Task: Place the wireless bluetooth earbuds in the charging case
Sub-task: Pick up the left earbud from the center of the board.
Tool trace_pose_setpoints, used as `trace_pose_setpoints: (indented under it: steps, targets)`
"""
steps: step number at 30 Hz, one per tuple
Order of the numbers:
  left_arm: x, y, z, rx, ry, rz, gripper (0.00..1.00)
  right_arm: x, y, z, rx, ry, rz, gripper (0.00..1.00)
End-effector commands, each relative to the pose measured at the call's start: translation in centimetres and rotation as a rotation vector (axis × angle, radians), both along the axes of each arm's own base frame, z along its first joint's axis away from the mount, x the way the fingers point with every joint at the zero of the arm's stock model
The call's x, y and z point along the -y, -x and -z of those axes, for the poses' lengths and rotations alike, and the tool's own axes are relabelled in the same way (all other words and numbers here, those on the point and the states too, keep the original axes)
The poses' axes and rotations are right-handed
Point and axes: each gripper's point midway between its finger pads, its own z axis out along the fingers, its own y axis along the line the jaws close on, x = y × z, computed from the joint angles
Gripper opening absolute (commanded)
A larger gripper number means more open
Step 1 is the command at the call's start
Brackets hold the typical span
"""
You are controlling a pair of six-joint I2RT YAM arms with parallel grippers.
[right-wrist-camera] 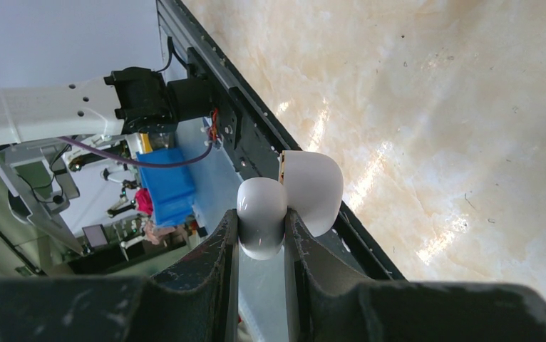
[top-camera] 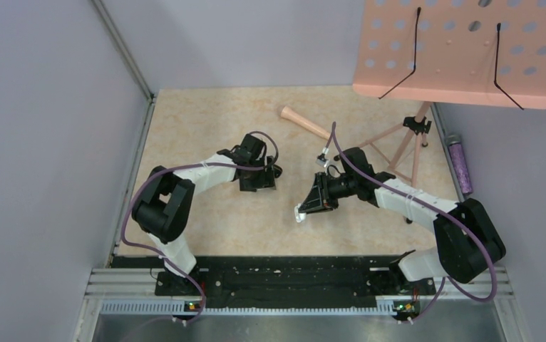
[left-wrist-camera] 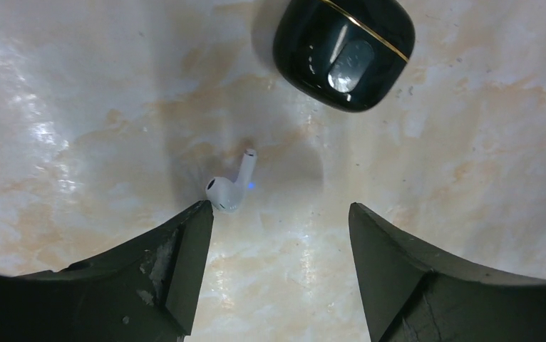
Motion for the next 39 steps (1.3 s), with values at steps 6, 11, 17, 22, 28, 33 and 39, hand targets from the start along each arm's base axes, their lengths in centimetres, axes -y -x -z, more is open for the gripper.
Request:
trace_pose_setpoints:
  steps: [6,11,17,22,28,33,39]
  targets:
    - [2.9,0.8,-2.3,-0.01,0.155,0.074,0.75,-0.6,-0.9,-2.2,0.068,-0.053,-0.016,0.0]
    - [3.9,-0.6,-2.5,0.065,0.202,0.091,0.75,-0.7,-1.0,-2.4,0.071,-0.055,-0.014,0.0]
    - [6.2,-0.3,-5.0,0.052,0.297,0.186,0.75,-0.5,-0.9,-2.4,0.072,-0.051,-0.006,0.0]
    - [4.6,-1.0,-6.1,0.127,0.214,0.187,0.75,-0.6,-0.8,-2.1,0.062,-0.054,-0.005,0.0]
    - [3.5,-2.2,-3.8,0.06,0.114,0.155,0.76,-0.8,-1.0,-2.5,0.072,-0.066,-0.008,0.0]
    - [4.1,-3.0,-2.8,0.052,0.126,0.135,0.76,-0.6,-0.8,-2.4,0.071,-0.063,-0.005,0.0]
    - [3.5,-3.7,-1.5,0.051,0.079,0.097,0.75,-0.5,-0.5,-2.3,0.068,-0.061,-0.005,0.0]
